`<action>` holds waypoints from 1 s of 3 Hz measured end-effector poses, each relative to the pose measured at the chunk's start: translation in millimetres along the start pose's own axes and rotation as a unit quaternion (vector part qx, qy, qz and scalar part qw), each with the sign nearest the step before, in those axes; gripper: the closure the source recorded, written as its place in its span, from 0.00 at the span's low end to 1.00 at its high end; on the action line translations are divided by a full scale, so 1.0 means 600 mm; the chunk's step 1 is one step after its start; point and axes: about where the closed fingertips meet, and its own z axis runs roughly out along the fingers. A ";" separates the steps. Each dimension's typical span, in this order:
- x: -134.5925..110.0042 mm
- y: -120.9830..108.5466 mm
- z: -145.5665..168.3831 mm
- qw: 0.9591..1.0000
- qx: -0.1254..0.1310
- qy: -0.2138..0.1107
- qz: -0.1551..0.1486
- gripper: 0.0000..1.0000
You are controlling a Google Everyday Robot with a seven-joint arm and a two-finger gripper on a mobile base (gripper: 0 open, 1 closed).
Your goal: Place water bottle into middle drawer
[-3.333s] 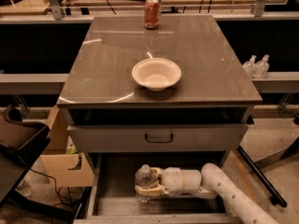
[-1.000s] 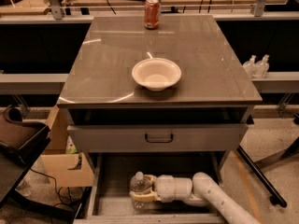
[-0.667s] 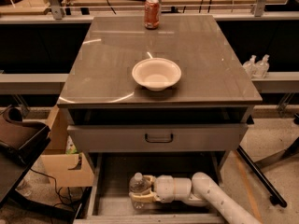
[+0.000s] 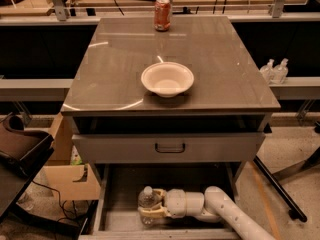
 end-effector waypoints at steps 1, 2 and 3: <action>0.008 0.000 -0.001 1.000 0.003 -0.009 -0.006 1.00; 0.014 -0.001 -0.002 1.000 0.004 -0.008 -0.010 1.00; 0.019 0.000 -0.002 1.000 0.005 -0.003 -0.013 1.00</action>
Offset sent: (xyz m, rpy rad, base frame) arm 0.0006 -0.0054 -0.0173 0.0016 -0.0337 -0.0273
